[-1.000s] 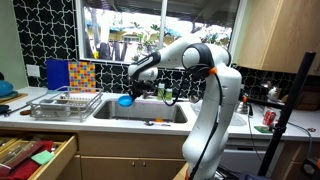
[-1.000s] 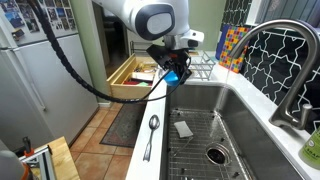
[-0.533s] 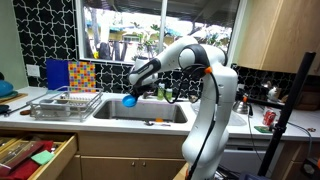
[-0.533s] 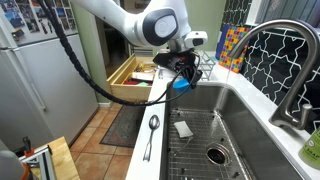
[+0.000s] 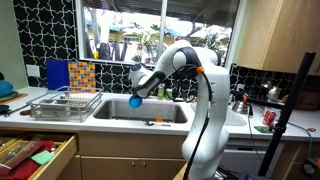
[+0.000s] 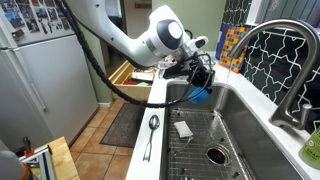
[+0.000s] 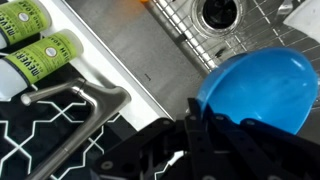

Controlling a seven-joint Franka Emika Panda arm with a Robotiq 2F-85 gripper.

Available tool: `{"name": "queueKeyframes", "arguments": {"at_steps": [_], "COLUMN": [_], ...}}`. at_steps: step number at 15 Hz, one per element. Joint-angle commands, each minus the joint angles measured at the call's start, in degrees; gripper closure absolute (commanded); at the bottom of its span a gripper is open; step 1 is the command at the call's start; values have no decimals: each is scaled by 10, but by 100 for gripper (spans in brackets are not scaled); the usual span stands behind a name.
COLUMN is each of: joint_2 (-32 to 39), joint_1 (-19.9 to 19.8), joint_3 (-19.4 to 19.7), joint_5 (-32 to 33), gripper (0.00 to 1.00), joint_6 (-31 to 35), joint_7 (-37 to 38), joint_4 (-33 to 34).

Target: Pour the contents of the blue bowl into the sink, put the big silver spoon in the blue bowl and then put them in the sink

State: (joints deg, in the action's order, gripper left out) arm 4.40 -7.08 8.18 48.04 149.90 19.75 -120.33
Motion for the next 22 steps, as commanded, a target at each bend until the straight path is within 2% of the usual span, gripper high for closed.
{"name": "queueKeyframes", "arguments": {"at_steps": [1, 7, 11, 12, 13, 15, 17, 18, 19, 22], "joint_2": [6, 0, -4, -5, -6, -5, -9, -10, -14, -21], "joint_1": [24, 43, 57, 52, 38, 32, 24, 33, 18, 12], "joint_3": [26, 34, 25, 22, 0, -6, -8, 5, -9, -13], "joint_5": [159, 440, 628, 671, 665, 578, 477, 431, 382, 243], "gripper": [99, 99, 99, 99, 99, 99, 99, 99, 99, 99], "joint_6": [2, -12, -59, -75, -112, -143, -133, -125, -120, -108], "joint_7": [74, 200, 312, 356, 367, 339, 284, 261, 232, 159], "joint_4": [21, 37, 39, 22, 13, -2, -8, -10, -11, -12]}}
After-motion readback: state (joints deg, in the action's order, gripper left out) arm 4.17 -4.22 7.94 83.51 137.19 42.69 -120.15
